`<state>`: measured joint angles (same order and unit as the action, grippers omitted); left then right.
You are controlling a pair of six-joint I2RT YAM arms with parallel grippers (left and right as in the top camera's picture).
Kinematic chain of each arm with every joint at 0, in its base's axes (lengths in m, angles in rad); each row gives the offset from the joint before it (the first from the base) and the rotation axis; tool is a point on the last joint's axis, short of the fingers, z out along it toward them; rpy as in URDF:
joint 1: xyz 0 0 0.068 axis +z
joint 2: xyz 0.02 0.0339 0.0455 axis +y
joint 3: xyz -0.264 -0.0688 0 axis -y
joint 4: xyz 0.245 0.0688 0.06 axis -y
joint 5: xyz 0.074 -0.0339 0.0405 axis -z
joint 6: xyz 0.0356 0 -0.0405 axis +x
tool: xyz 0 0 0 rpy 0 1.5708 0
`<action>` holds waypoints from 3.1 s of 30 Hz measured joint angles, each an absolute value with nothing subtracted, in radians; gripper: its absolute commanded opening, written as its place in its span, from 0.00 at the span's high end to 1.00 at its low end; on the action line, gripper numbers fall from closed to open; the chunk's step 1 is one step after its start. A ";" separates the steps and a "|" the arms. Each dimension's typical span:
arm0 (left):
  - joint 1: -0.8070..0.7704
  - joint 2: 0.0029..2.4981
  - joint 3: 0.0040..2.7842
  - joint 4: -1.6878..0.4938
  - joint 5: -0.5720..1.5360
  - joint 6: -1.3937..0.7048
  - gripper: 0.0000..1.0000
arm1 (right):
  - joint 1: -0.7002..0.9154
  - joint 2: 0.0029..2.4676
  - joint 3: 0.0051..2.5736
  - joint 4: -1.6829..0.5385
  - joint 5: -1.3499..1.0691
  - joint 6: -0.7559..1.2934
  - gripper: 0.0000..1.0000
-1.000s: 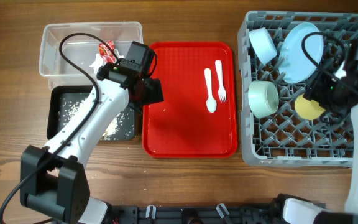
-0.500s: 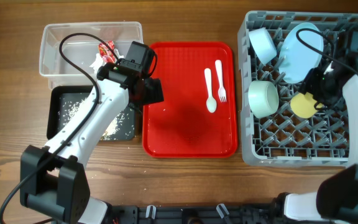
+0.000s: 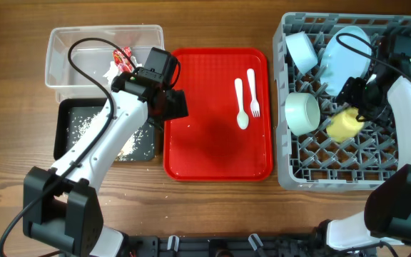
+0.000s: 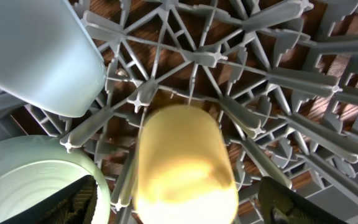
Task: Sort waste into correct bins and load items into the dishwasher rack
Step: 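Move the right gripper to the white fork and grasp it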
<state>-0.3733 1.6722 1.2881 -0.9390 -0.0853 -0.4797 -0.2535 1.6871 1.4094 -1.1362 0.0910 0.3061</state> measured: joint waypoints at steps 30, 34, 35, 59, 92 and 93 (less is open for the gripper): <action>-0.373 1.672 1.288 -0.935 -0.033 -0.480 0.00 | 0.075 1.527 1.621 -1.172 -0.195 0.251 0.22; -0.373 1.672 1.288 -0.936 0.002 -0.480 0.00 | 0.177 1.583 1.621 -1.100 -0.176 0.286 0.28; -0.373 1.672 1.288 -0.935 0.008 -0.483 0.00 | 0.192 1.602 1.621 -1.087 -0.172 0.292 0.31; -0.154 1.672 1.288 -0.969 0.051 -0.627 0.00 | 0.318 2.117 1.621 -0.898 0.001 0.363 0.55; -0.154 1.672 1.288 -0.969 0.051 -0.627 0.00 | 0.319 2.197 1.633 -0.893 0.029 0.366 0.96; -0.154 1.672 1.288 -0.969 0.051 -0.627 0.00 | 0.319 2.197 1.634 -0.901 0.027 0.366 0.96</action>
<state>-0.1539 1.6722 1.2881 -0.9691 0.0513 -0.6273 0.3195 2.1975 1.6337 -0.9012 0.0265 0.3656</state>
